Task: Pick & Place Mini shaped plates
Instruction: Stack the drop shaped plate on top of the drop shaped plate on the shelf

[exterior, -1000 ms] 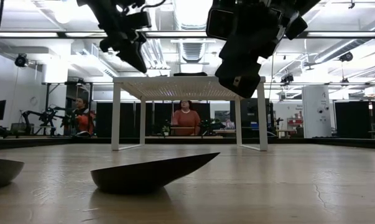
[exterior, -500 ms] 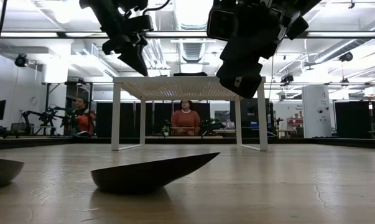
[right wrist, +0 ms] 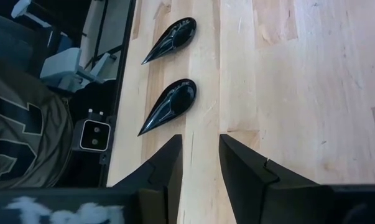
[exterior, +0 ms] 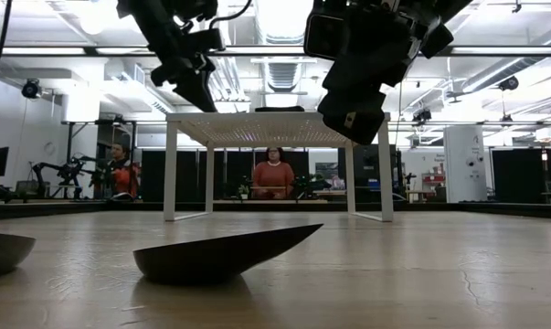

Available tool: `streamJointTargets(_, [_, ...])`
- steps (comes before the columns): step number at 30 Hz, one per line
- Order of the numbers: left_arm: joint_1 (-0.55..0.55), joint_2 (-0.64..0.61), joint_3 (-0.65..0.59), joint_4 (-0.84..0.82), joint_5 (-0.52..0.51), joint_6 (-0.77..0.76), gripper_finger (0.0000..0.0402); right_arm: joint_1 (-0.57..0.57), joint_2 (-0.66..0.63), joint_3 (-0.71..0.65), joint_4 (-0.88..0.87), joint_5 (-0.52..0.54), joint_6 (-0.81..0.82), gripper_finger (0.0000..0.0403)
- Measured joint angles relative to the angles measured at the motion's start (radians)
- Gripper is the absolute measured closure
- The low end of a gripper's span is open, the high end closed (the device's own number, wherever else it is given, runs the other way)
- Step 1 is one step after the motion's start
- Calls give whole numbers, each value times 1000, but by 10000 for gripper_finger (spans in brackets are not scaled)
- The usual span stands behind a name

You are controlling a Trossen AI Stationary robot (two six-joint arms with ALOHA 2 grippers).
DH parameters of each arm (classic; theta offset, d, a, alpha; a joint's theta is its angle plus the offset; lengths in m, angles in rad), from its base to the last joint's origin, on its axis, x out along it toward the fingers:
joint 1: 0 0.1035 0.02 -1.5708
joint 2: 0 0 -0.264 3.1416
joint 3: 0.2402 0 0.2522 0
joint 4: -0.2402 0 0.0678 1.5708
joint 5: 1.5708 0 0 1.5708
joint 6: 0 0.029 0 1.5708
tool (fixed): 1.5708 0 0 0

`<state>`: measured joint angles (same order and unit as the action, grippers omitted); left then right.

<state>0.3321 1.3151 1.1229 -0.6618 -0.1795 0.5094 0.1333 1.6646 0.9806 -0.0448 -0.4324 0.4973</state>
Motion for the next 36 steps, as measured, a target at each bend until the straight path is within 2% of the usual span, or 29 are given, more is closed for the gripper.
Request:
streamJointTargets(12, [6, -18, 2, 20, -4, 10, 402, 5, 0, 0, -1, 10, 0, 294])
streamJointTargets(18, [-23, -72, 0, 27, 124, -139, 401, 20, 0, 0, 0, 9, 26, 304])
streamJointTargets(22, [-87, -111, -28, 54, 137, -254, 387, 27, 0, 0, 5, 21, 80, 310])
streamJointTargets(27, [-187, -163, -77, 95, 133, -376, 344, 39, 0, 0, 6, 89, 147, 316])
streamJointTargets(32, [-308, -218, -169, 233, 131, -515, 301, 64, 7, 0, 14, 116, 240, 314])
streamJointTargets(36, [-408, -256, -227, 322, 123, -588, 287, 88, 33, 2, 32, 119, 330, 308])
